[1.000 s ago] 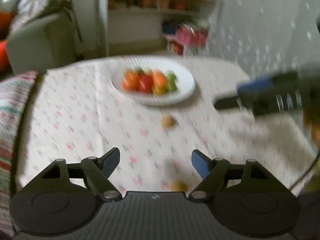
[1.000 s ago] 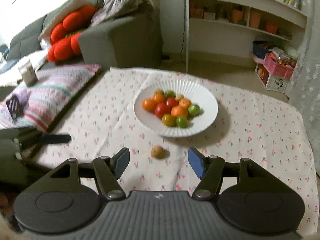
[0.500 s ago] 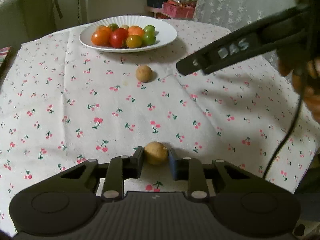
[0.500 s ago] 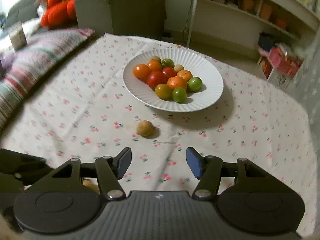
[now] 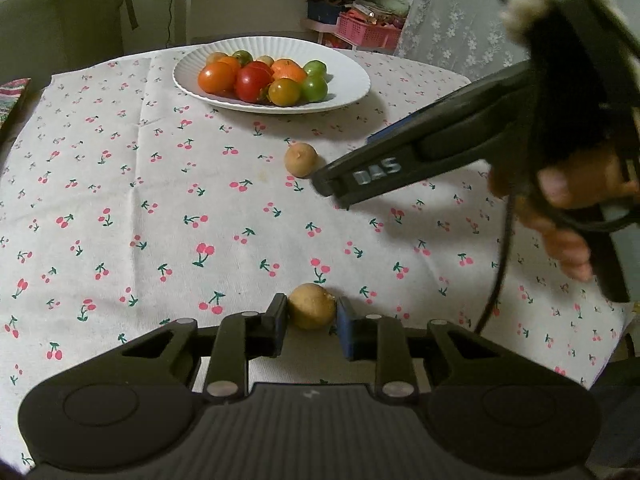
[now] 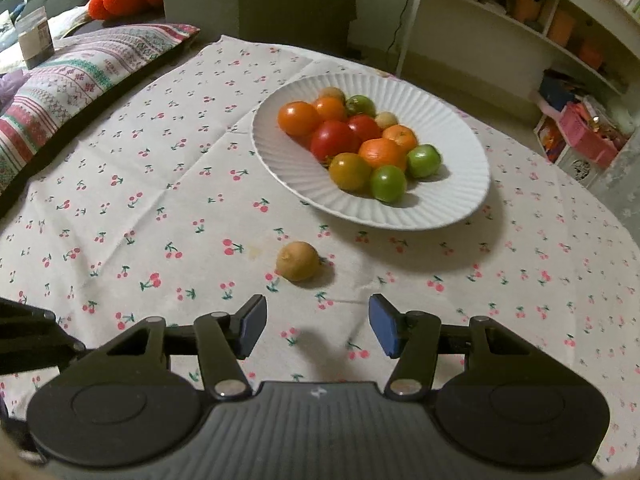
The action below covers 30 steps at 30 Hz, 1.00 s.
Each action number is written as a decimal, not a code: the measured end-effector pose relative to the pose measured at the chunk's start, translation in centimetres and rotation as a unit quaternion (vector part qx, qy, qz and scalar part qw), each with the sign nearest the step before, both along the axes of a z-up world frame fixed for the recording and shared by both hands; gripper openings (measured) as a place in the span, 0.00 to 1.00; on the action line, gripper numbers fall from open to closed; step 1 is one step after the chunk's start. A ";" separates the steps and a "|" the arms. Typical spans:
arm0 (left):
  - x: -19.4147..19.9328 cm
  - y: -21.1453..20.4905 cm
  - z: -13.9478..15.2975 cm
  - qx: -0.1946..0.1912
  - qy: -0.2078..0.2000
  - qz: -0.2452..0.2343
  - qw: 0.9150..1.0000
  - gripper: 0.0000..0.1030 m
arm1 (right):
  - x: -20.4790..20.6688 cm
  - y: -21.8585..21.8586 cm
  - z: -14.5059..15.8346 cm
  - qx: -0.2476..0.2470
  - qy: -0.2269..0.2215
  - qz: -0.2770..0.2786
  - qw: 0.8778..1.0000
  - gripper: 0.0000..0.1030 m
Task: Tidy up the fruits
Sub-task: 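Grasp a brown fruit with the left tool while the right tool grasps the last one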
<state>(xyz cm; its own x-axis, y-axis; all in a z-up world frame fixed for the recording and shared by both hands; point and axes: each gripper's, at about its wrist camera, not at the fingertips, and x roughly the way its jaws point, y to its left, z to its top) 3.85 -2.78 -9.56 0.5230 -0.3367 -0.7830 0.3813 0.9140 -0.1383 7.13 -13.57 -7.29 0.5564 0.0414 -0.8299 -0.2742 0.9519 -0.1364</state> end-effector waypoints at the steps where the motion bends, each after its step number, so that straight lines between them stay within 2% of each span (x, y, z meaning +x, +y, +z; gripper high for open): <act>1: 0.1 0.0 0.0 0.001 0.001 0.001 1.000 0.10 | 0.2 0.3 -0.3 0.000 0.004 0.000 1.000 0.49; 5: 0.3 0.2 0.2 -0.005 0.004 0.006 1.000 0.10 | 0.9 1.2 -0.9 -0.006 0.014 0.006 1.000 0.41; 15: 0.9 1.1 0.6 -0.013 0.011 0.024 1.000 0.10 | 2.9 2.1 -2.0 0.000 0.018 -0.004 1.000 0.36; 18: 0.9 1.4 0.8 -0.016 0.009 0.025 1.000 0.10 | 3.1 2.3 -1.8 0.003 0.012 0.000 1.000 0.24; 30: 0.1 2.0 2.0 -0.019 0.000 0.035 0.999 0.10 | 1.9 3.8 -1.0 0.002 0.006 0.015 1.000 0.23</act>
